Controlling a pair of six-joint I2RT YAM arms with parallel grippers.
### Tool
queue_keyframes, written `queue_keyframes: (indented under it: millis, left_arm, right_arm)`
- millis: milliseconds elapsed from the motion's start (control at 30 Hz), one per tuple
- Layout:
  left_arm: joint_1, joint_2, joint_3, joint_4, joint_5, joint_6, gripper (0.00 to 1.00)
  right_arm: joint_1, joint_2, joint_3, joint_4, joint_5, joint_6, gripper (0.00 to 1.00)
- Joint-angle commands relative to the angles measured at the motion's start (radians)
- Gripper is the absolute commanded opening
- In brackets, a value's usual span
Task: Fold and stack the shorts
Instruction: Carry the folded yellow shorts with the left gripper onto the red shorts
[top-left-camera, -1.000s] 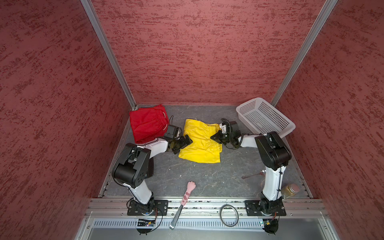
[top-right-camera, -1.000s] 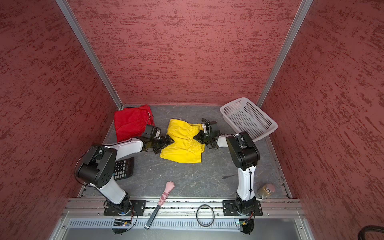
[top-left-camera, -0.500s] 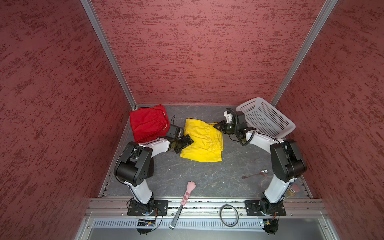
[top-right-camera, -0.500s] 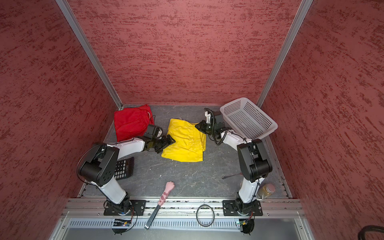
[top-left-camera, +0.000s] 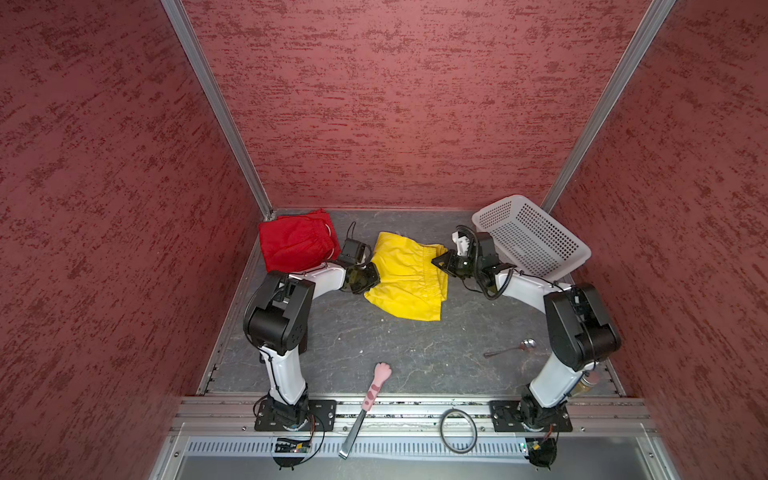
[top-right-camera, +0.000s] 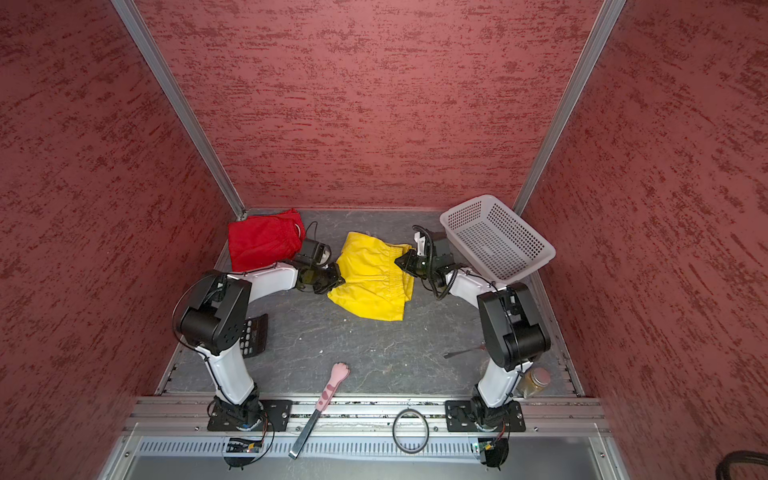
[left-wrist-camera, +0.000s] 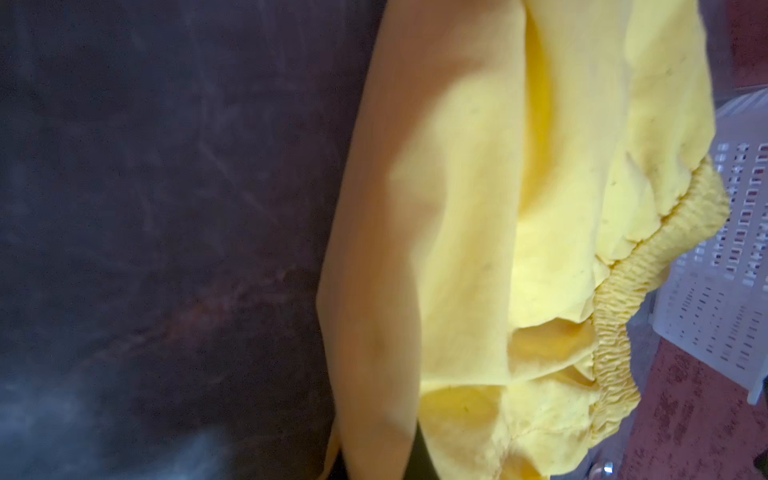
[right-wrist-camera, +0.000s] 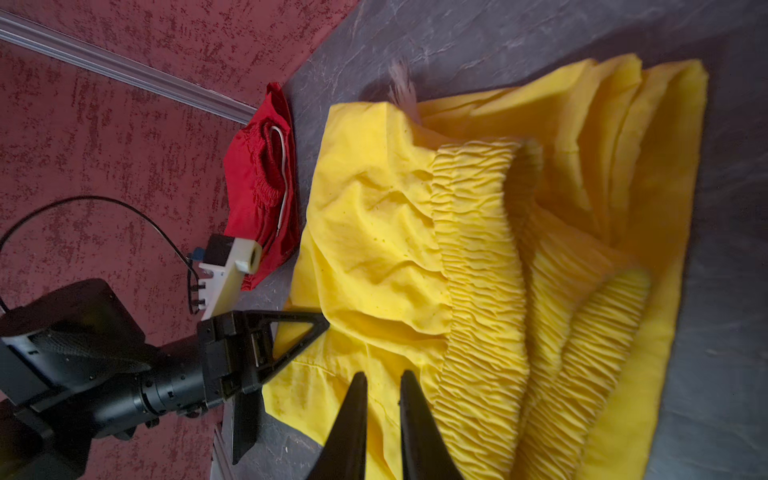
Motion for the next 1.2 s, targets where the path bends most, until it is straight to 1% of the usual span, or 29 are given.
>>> queue_keyframes:
  millis: [0, 67, 167, 300, 467, 667, 767, 933, 1067, 1167]
  left_arm:
    - [0.033, 0.021, 0.163, -0.125, -0.078, 0.093, 0.0]
    - [0.054, 0.037, 0.268, -0.208, -0.117, 0.131, 0.0]
    - [0.091, 0.046, 0.384, -0.298, -0.163, 0.18, 0.0]
    - [0.147, 0.039, 0.487, -0.383, -0.215, 0.235, 0.0]
    - [0.209, 0.042, 0.573, -0.45, -0.215, 0.295, 0.0]
    - [0.259, 0.058, 0.677, -0.51, -0.234, 0.343, 0.0]
    - [0.285, 0.088, 0.74, -0.548, -0.216, 0.36, 0.0]
    - [0.317, 0.134, 0.855, -0.616, -0.228, 0.406, 0.0]
    - [0.338, 0.121, 0.884, -0.642, -0.242, 0.422, 0.0]
    - [0.367, 0.065, 0.82, -0.613, -0.23, 0.405, 0.0]
  right_arm:
    - [-0.014, -0.043, -0.023, 0.039, 0.013, -0.002, 0.17]
    - [-0.019, -0.043, -0.032, 0.047, 0.005, -0.001, 0.17]
    - [-0.023, -0.036, -0.041, 0.051, -0.008, -0.004, 0.14]
    - [-0.032, -0.03, -0.056, 0.056, -0.012, -0.007, 0.14]
    - [-0.036, -0.029, -0.073, 0.072, -0.008, -0.005, 0.13]
    - [-0.035, -0.02, -0.101, 0.095, -0.014, 0.015, 0.11]
    - [-0.035, -0.053, -0.136, 0.128, -0.004, 0.026, 0.09]
    - [-0.035, -0.087, -0.148, 0.083, 0.032, -0.008, 0.08]
    - [-0.035, -0.088, -0.16, 0.081, 0.034, -0.01, 0.08]
    - [-0.035, -0.077, -0.169, 0.096, 0.03, 0.007, 0.08]
